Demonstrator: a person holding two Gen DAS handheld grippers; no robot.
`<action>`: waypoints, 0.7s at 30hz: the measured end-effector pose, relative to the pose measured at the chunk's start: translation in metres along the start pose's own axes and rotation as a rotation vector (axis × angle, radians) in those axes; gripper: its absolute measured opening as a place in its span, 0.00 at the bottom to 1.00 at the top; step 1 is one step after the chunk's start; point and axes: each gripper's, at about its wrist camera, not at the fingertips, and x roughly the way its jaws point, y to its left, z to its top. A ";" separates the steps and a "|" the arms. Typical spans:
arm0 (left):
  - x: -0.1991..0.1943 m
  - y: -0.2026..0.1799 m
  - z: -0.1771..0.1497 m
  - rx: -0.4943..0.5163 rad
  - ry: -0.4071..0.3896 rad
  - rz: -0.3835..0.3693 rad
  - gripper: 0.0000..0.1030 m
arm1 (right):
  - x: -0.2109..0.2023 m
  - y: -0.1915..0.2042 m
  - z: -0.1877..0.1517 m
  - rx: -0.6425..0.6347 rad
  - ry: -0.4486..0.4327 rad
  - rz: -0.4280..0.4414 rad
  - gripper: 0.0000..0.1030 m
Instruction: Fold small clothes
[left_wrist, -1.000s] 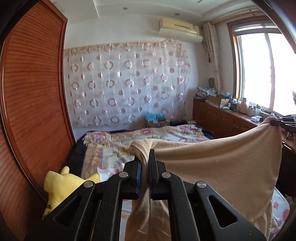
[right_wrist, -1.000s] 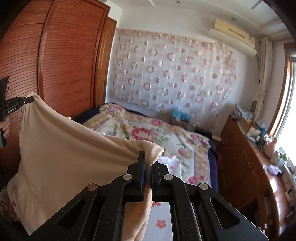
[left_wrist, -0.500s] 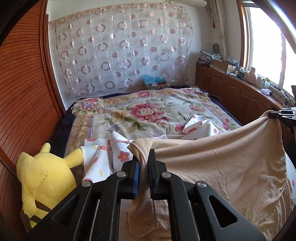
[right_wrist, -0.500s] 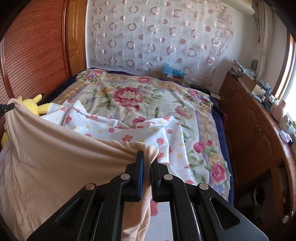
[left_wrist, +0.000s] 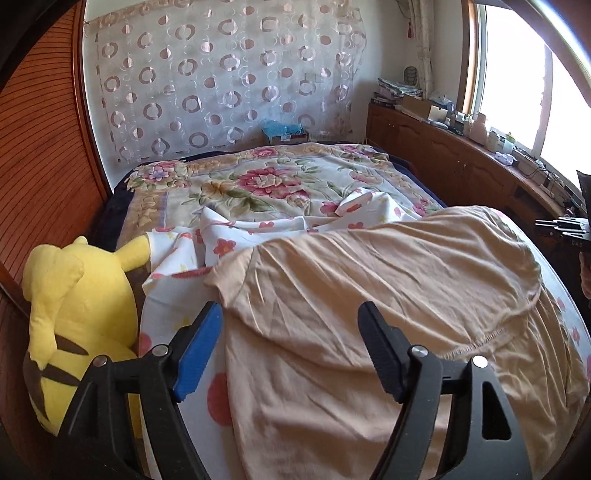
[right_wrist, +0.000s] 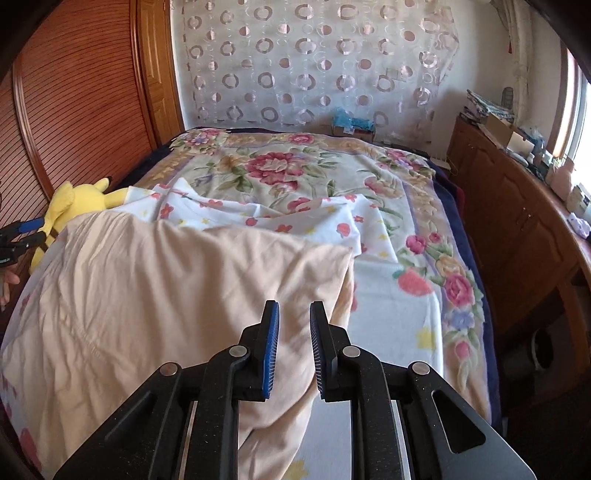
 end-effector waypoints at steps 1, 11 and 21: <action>-0.005 -0.003 -0.008 -0.002 0.002 -0.003 0.74 | -0.007 0.006 -0.012 -0.007 0.000 0.007 0.17; -0.057 -0.031 -0.079 -0.045 0.018 -0.014 0.74 | -0.076 0.050 -0.124 -0.049 0.019 0.065 0.17; -0.075 -0.061 -0.121 0.006 0.068 -0.027 0.74 | -0.131 0.079 -0.182 -0.046 0.011 0.166 0.32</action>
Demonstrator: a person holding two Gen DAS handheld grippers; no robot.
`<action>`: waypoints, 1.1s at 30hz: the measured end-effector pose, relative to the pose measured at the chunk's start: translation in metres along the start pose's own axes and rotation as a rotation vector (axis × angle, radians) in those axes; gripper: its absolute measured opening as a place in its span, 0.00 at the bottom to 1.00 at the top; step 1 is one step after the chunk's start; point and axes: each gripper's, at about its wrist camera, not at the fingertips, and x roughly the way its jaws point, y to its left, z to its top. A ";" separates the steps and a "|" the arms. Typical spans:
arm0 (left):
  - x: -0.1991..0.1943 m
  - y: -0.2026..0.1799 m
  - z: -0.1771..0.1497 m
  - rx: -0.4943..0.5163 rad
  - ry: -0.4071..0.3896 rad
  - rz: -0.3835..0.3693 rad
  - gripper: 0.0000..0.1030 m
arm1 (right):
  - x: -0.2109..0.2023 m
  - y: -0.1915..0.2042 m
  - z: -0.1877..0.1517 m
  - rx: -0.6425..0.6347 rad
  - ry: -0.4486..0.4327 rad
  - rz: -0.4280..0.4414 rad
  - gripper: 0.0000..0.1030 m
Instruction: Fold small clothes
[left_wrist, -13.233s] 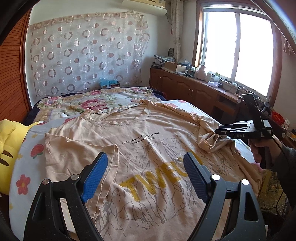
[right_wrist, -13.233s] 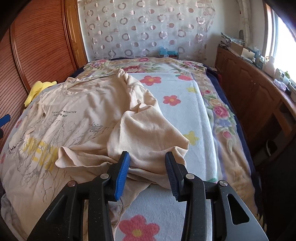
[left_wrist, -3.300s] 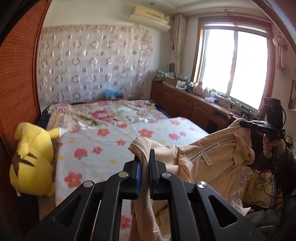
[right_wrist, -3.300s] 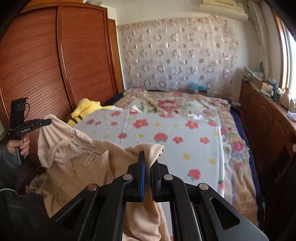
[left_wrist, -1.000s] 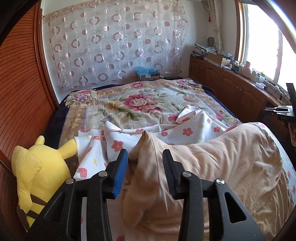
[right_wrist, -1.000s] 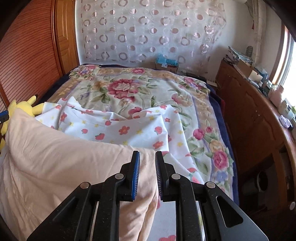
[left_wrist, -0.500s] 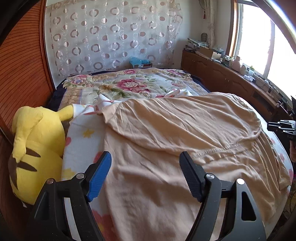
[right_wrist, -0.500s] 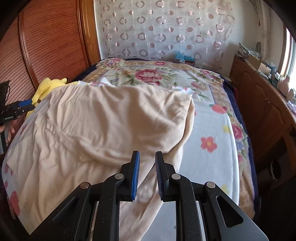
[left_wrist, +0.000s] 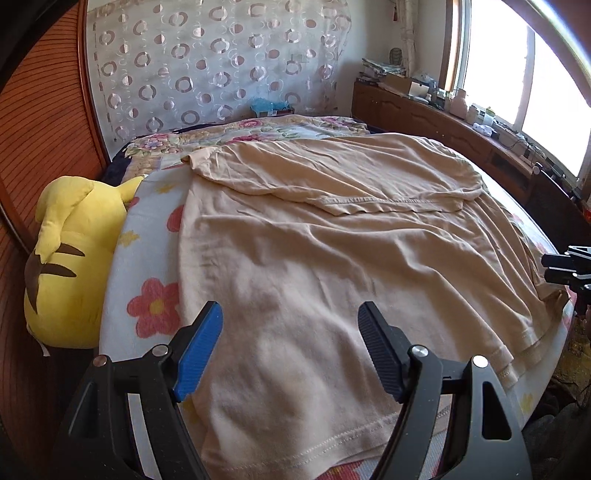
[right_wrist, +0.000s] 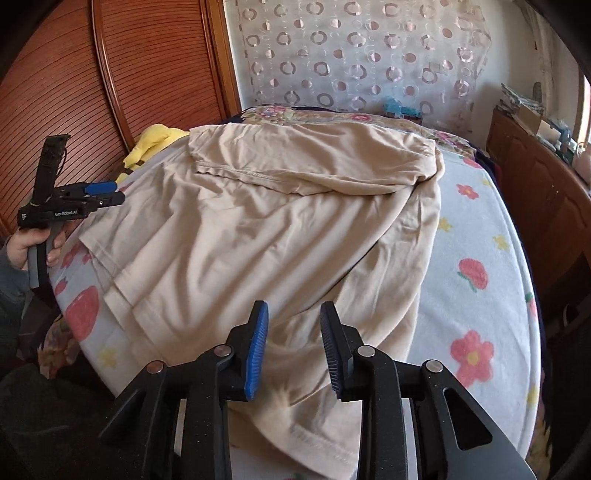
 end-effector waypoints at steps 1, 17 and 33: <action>-0.001 -0.002 -0.004 -0.001 0.001 -0.006 0.74 | -0.002 0.002 -0.003 -0.007 -0.006 0.004 0.35; 0.008 0.001 -0.021 -0.036 0.041 -0.010 0.74 | -0.067 -0.040 -0.051 0.025 -0.069 -0.091 0.03; 0.009 0.001 -0.025 -0.031 0.037 0.012 0.74 | -0.139 -0.127 -0.083 0.200 -0.062 -0.371 0.13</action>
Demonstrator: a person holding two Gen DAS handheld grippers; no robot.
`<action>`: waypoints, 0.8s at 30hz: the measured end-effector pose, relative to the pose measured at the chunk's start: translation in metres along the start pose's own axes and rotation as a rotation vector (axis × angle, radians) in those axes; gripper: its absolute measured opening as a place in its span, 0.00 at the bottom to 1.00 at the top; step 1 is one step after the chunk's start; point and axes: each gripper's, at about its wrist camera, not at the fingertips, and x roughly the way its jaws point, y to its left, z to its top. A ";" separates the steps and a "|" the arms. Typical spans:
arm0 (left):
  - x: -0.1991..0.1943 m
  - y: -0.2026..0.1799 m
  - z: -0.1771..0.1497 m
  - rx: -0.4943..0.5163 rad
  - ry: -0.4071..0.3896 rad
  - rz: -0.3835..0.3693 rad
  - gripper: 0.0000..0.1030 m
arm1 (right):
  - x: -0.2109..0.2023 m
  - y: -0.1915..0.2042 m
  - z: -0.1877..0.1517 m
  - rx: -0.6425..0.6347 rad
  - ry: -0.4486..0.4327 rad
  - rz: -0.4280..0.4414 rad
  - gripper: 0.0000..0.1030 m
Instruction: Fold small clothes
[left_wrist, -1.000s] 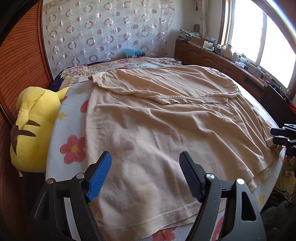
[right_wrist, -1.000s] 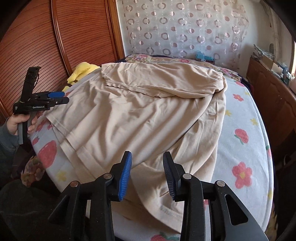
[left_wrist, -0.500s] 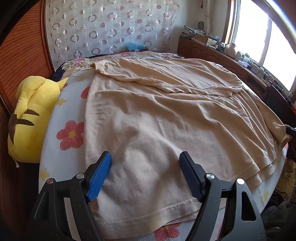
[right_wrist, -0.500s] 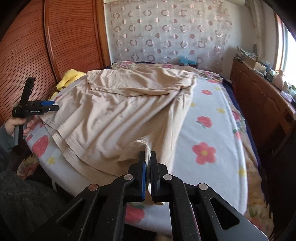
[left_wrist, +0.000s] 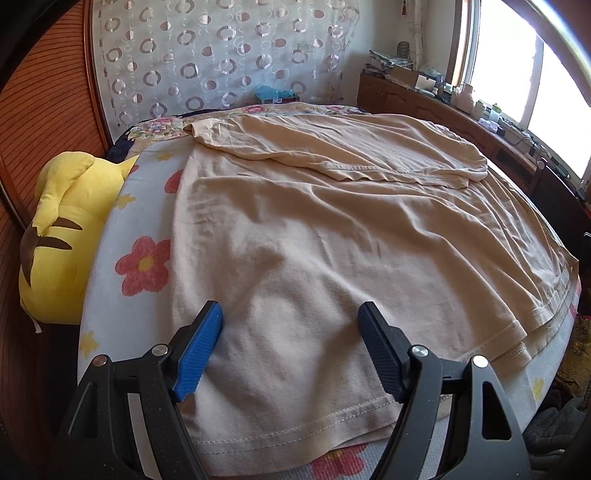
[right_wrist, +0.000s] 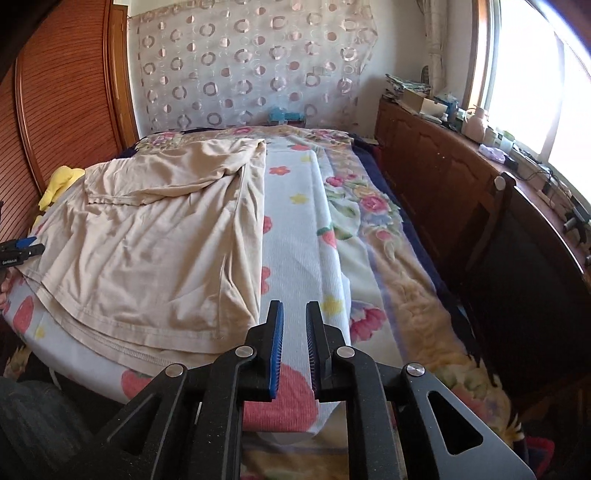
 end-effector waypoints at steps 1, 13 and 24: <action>-0.001 0.001 0.000 -0.004 -0.004 -0.001 0.74 | -0.001 0.000 0.004 -0.002 -0.008 -0.001 0.13; -0.008 0.032 0.054 -0.071 -0.101 0.000 0.74 | 0.073 0.089 0.070 -0.085 -0.081 0.139 0.34; 0.041 0.055 0.108 -0.081 -0.083 0.062 0.69 | 0.164 0.094 0.130 -0.064 0.052 0.200 0.37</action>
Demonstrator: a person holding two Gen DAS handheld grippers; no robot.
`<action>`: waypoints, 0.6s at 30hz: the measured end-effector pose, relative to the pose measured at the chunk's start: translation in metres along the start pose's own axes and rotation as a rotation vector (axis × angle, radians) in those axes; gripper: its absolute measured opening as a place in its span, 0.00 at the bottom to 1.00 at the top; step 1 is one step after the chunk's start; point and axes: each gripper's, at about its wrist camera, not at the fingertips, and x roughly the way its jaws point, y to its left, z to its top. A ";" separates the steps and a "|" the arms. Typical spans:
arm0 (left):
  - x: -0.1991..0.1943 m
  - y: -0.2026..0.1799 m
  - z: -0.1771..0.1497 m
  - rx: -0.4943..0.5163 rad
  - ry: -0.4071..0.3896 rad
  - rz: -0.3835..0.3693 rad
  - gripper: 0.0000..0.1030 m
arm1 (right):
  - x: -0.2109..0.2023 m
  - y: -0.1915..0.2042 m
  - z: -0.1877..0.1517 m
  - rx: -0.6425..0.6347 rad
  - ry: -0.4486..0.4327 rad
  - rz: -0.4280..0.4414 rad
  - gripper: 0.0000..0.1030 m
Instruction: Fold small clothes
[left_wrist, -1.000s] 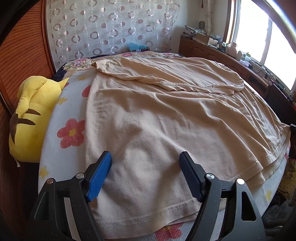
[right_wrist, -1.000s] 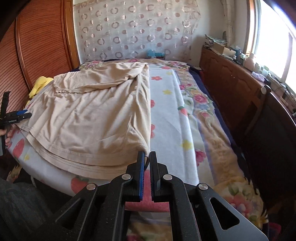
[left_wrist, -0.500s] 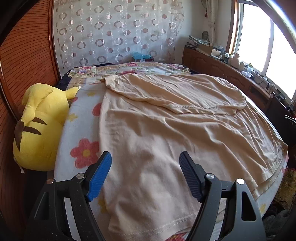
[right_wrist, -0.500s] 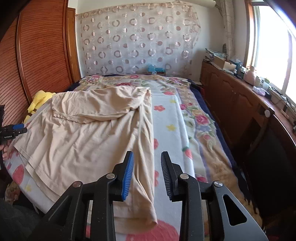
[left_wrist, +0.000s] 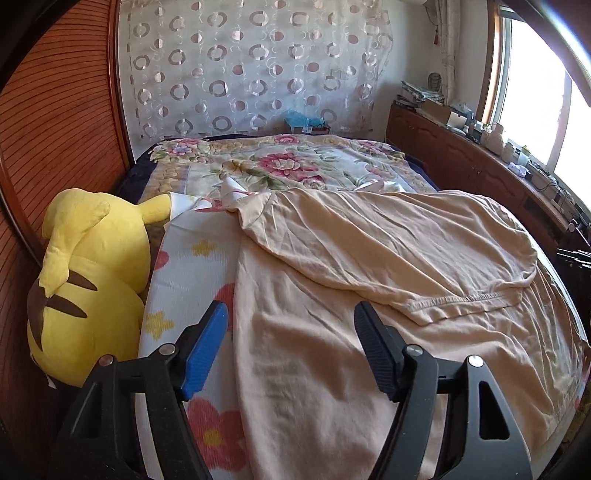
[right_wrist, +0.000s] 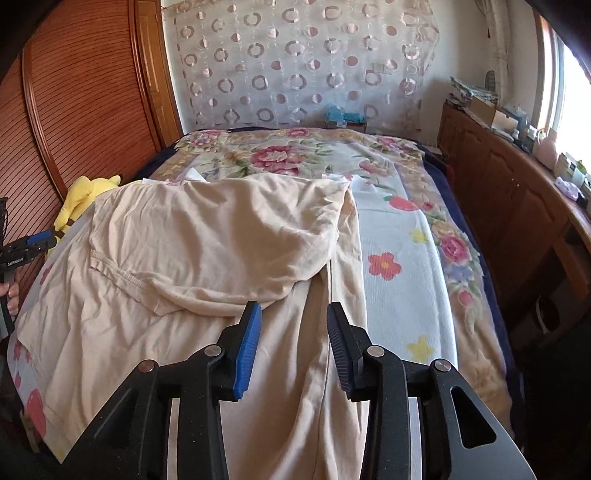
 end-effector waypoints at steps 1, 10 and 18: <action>0.006 0.002 0.004 0.001 0.009 -0.002 0.67 | 0.005 -0.005 0.004 0.008 0.015 -0.001 0.37; 0.052 0.019 0.042 -0.012 0.043 0.013 0.65 | 0.057 -0.021 0.038 -0.001 0.087 0.027 0.38; 0.087 0.041 0.072 -0.040 0.056 0.026 0.65 | 0.091 -0.003 0.059 -0.058 0.090 0.035 0.45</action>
